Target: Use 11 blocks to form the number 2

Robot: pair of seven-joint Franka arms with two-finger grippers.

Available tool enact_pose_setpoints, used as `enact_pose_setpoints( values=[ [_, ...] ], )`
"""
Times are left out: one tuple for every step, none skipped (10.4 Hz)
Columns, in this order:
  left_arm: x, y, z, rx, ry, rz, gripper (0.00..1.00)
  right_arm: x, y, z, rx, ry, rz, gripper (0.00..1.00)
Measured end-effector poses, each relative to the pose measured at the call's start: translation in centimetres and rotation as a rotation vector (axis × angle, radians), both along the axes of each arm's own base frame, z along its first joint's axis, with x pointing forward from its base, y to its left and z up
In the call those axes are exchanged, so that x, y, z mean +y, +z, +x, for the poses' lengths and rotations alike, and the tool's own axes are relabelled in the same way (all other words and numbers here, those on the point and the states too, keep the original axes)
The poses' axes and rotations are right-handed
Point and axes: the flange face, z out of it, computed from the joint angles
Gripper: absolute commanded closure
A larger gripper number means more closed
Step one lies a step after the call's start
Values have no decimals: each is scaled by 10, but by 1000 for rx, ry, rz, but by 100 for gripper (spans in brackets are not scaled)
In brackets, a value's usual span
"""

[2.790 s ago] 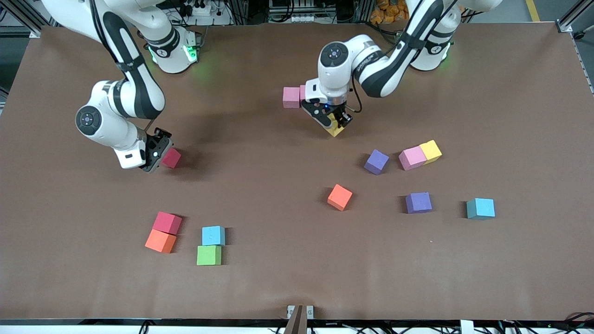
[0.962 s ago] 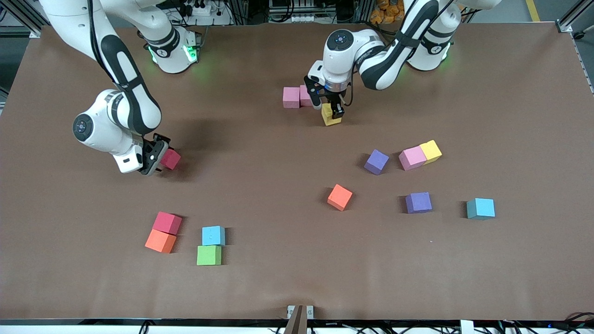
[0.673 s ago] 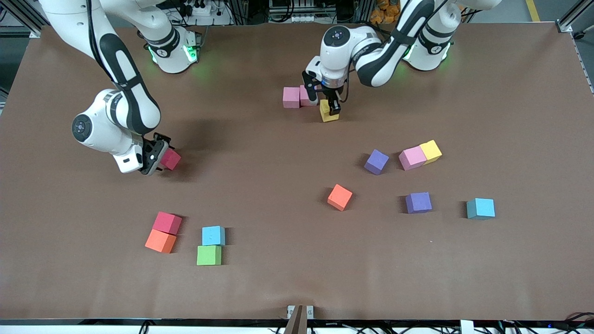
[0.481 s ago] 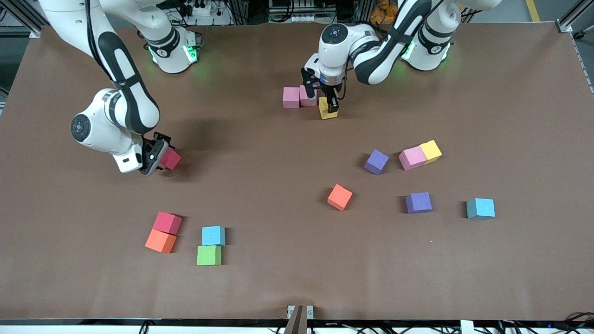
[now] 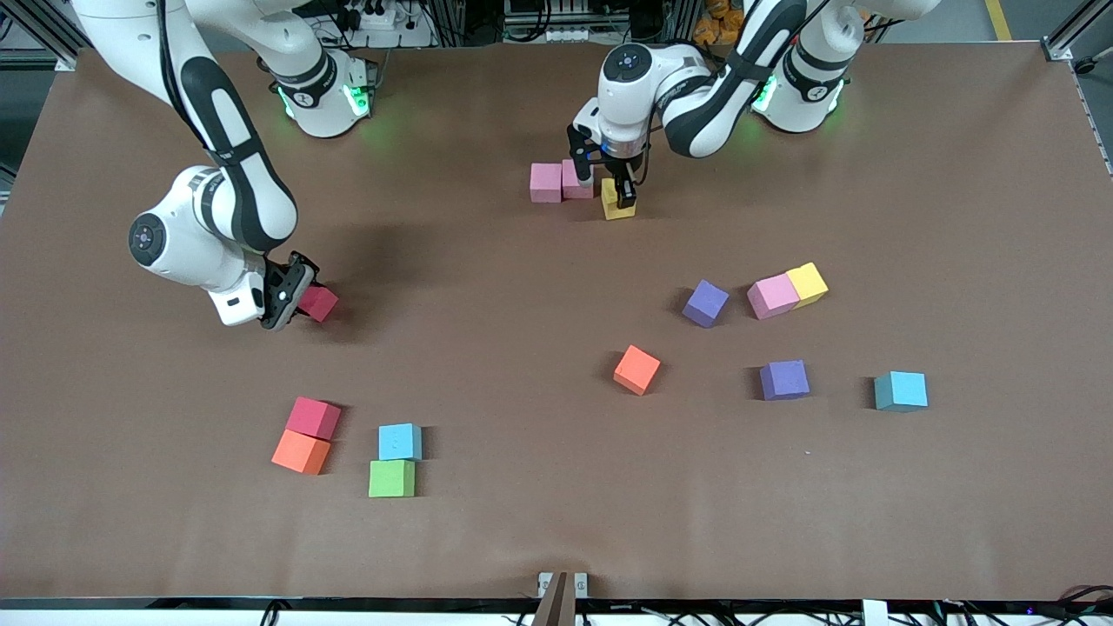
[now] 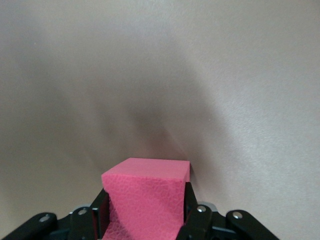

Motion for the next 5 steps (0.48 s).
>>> enact_pose_setpoints(
  values=[
    [-1,-1,-3,2,-12,1,71,2,5,6,0,5,9,80],
    [-2,-1,-6,4,-21,1,71,6,13,13,5,10,23,80],
    [-2,-1,-8,4,-27,1,71,9,22,21,8,8,35,80],
    [-4,0,-9,5,-33,0,71,14,30,28,14,-3,44,80],
    [-5,0,-11,5,-38,-1,71,19,38,33,24,-22,52,80]
  ],
)
